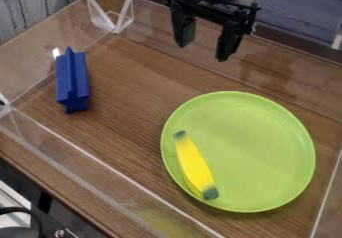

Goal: Put the blue object in the green plate

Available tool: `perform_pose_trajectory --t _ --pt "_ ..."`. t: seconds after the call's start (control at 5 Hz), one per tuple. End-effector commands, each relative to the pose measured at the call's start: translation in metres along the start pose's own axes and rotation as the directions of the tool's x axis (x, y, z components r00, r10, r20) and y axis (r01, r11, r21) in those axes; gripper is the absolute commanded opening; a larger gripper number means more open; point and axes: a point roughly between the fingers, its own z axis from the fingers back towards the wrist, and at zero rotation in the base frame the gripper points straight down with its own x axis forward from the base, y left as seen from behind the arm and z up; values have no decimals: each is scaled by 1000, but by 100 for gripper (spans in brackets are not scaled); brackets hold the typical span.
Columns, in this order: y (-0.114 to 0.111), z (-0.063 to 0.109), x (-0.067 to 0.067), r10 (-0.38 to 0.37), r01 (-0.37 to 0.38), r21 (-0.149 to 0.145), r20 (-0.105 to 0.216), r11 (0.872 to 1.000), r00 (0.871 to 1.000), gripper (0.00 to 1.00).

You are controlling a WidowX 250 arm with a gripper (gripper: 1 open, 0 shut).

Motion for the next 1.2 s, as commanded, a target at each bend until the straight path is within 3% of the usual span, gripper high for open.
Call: perform_pose_trajectory --t 0.0,0.2,0.4,0.6,1.0 --pt "11 -4 -7 51 -51 1 -8 999 999 100" --pt "38 1 -21 165 -165 -6 14 986 986 100" --pt "76 4 -40 294 -293 -23 55 956 954 100" --pt "111 3 -57 422 -420 -46 87 907 902 100" --pt "169 -12 -82 621 -613 -105 108 783 776 100"
